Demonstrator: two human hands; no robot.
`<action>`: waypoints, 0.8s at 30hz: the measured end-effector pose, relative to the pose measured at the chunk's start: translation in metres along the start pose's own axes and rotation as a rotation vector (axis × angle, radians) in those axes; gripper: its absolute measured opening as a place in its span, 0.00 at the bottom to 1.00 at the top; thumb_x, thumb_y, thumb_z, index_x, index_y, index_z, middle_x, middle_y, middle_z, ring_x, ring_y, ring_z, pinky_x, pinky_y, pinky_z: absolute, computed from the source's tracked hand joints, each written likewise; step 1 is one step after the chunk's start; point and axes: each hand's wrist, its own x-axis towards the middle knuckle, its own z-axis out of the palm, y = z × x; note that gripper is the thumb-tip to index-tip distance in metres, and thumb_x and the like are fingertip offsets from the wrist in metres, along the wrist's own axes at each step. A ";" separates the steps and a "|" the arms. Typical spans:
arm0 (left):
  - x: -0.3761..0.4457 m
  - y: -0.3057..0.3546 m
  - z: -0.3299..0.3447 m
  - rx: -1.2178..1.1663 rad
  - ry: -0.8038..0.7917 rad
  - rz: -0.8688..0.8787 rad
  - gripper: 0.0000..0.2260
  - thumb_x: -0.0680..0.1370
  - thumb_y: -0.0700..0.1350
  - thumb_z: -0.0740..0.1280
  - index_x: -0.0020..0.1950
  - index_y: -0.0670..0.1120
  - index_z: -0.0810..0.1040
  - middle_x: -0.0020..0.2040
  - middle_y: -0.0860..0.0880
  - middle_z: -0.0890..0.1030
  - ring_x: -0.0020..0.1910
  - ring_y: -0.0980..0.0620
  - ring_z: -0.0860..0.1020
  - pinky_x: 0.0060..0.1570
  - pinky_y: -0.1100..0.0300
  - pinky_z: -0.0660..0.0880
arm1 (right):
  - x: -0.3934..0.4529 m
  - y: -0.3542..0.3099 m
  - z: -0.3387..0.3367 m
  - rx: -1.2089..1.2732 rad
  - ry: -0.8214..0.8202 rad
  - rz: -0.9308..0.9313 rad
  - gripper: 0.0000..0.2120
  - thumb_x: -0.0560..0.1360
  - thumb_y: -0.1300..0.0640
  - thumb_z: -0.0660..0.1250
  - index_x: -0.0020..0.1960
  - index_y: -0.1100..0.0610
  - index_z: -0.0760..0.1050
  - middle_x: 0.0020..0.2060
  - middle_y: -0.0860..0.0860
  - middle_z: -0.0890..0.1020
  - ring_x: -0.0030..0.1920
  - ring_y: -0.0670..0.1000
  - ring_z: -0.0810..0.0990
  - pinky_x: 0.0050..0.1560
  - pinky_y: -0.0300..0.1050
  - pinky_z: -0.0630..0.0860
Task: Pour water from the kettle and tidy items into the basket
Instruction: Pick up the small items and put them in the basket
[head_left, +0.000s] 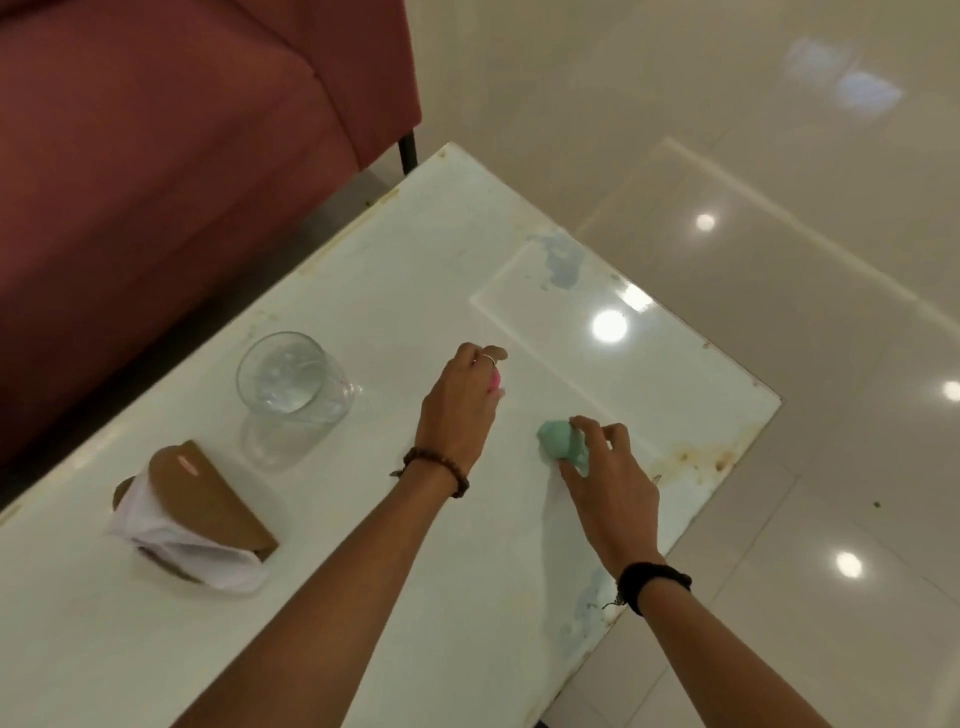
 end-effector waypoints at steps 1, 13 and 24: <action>-0.012 -0.002 -0.004 -0.036 0.022 0.000 0.14 0.76 0.41 0.65 0.61 0.45 0.73 0.61 0.48 0.73 0.55 0.50 0.77 0.51 0.60 0.75 | -0.004 -0.003 0.001 0.016 0.004 -0.005 0.17 0.74 0.53 0.67 0.62 0.51 0.69 0.55 0.50 0.73 0.35 0.48 0.73 0.25 0.35 0.63; -0.236 -0.083 -0.087 -0.486 0.633 -0.382 0.15 0.66 0.40 0.75 0.49 0.45 0.74 0.49 0.51 0.76 0.49 0.56 0.78 0.48 0.74 0.76 | -0.146 -0.145 0.067 0.338 -0.091 -0.219 0.18 0.68 0.36 0.62 0.51 0.39 0.56 0.34 0.43 0.72 0.24 0.44 0.75 0.27 0.36 0.62; -0.526 -0.229 -0.236 -0.391 1.242 -0.708 0.17 0.65 0.46 0.72 0.49 0.58 0.71 0.48 0.58 0.76 0.49 0.63 0.76 0.47 0.76 0.74 | -0.412 -0.352 0.203 0.420 -0.435 -0.709 0.18 0.67 0.36 0.63 0.49 0.46 0.66 0.32 0.38 0.70 0.29 0.41 0.71 0.32 0.28 0.68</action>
